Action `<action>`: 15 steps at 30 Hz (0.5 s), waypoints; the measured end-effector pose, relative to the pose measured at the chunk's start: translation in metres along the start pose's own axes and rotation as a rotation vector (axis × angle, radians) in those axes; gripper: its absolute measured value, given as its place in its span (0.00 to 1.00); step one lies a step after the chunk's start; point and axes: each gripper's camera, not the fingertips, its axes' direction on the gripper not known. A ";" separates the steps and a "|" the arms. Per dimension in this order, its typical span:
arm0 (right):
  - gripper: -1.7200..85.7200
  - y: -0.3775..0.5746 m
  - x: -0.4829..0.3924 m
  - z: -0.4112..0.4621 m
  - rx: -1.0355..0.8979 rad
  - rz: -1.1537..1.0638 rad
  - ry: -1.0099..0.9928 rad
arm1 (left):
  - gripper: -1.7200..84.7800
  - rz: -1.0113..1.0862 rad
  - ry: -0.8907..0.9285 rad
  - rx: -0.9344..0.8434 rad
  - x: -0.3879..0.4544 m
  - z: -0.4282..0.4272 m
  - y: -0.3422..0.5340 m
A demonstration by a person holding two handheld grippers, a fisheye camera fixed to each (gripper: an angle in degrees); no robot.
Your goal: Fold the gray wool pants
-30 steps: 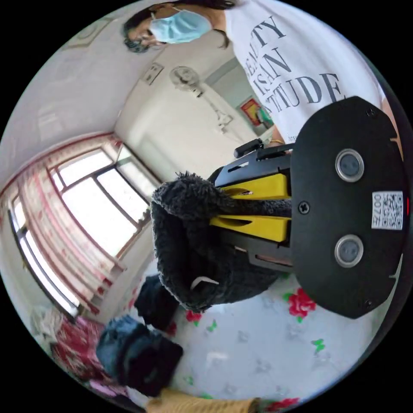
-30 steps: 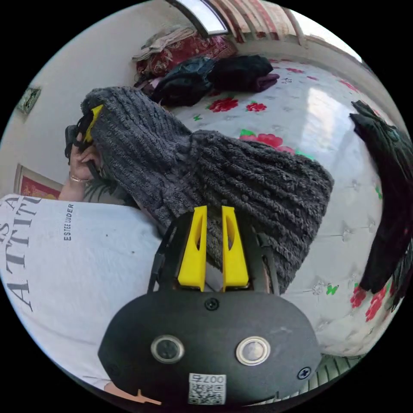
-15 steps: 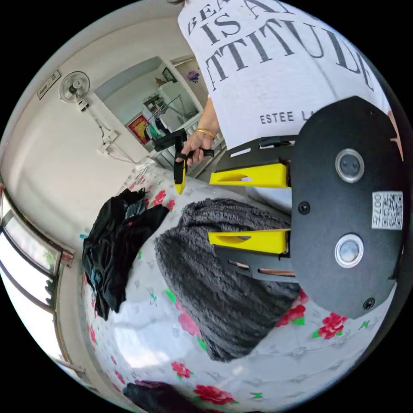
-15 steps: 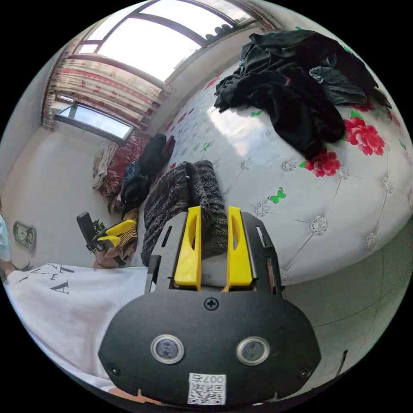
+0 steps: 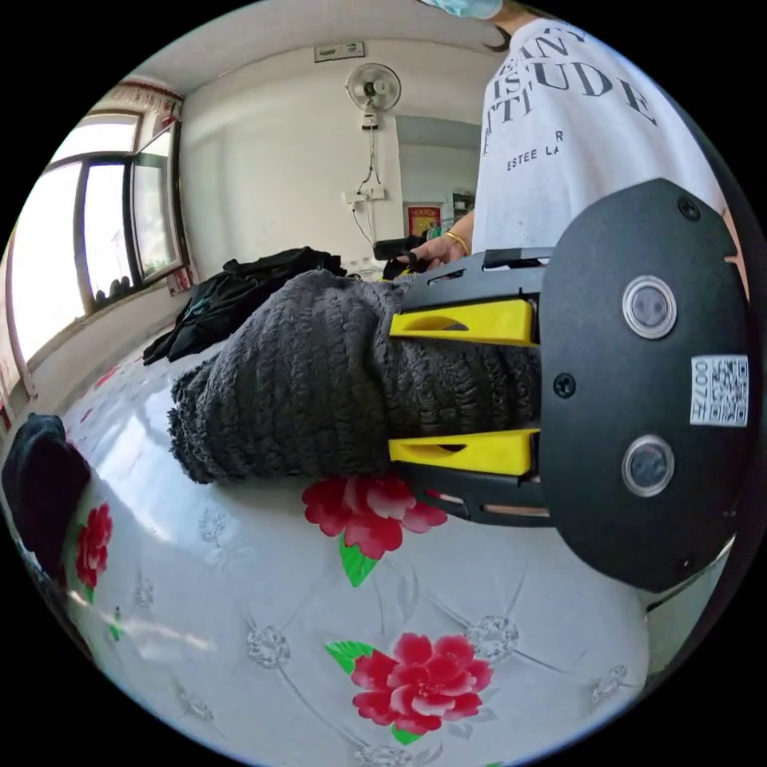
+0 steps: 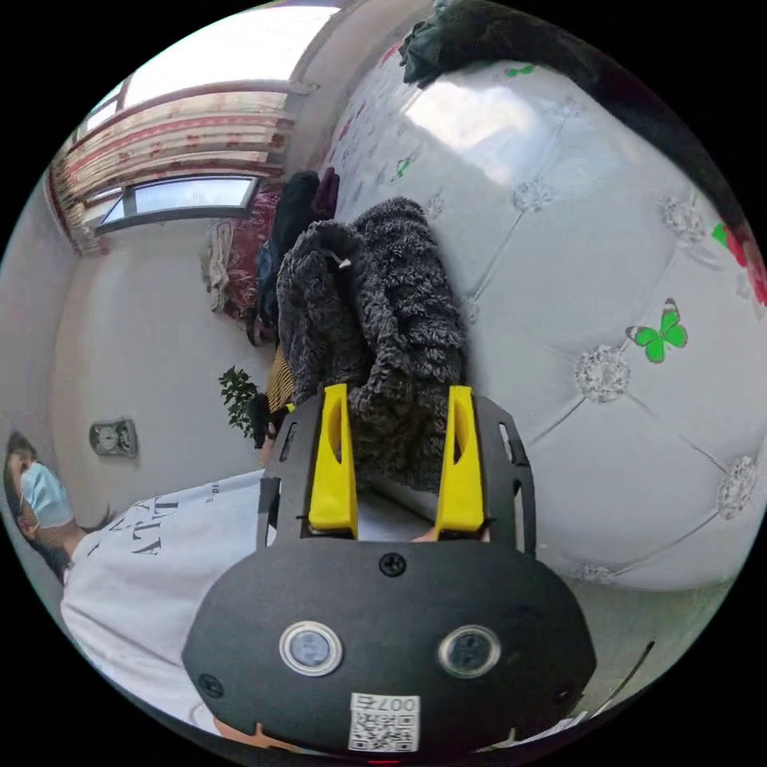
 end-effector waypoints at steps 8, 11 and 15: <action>0.13 -0.023 -0.033 -0.090 0.055 -0.102 -0.243 | 0.10 0.086 0.139 0.042 -0.011 -0.036 -0.061; 0.12 -0.053 -0.078 -0.115 0.110 -0.190 -0.293 | 0.09 0.146 0.172 0.124 -0.004 -0.078 -0.101; 0.12 -0.114 -0.150 -0.122 0.133 -0.331 -0.327 | 0.09 0.273 0.127 0.192 0.009 -0.148 -0.168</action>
